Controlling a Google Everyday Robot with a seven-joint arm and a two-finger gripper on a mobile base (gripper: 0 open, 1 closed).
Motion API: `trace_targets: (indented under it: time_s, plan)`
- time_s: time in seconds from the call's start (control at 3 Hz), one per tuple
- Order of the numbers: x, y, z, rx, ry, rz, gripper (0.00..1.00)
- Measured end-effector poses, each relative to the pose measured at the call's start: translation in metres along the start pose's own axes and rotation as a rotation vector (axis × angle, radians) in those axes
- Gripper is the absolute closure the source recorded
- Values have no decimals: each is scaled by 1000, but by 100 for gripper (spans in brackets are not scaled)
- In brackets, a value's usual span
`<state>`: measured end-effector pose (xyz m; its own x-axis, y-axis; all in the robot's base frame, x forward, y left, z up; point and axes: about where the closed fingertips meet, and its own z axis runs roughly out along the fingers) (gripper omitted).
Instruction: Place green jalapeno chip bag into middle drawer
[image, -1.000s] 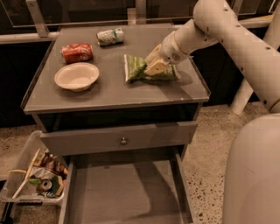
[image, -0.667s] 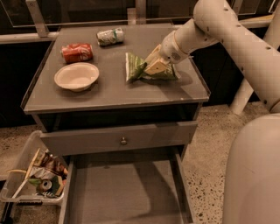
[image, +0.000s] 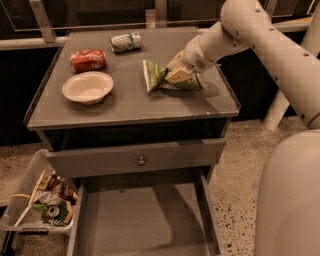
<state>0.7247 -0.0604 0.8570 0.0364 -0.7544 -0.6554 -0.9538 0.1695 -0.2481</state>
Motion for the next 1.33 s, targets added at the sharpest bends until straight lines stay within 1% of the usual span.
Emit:
trace_targets:
  time_s: [0.33,0.67,1.0,1.33]
  plan:
    - [-2,8,-15,7,-10,0,100]
    - [-17,27,-50,32,-39,-34,100]
    - [-41,54,-97,75,-66,-98,100]
    - [-56,88,-134,115,-86,-145,100]
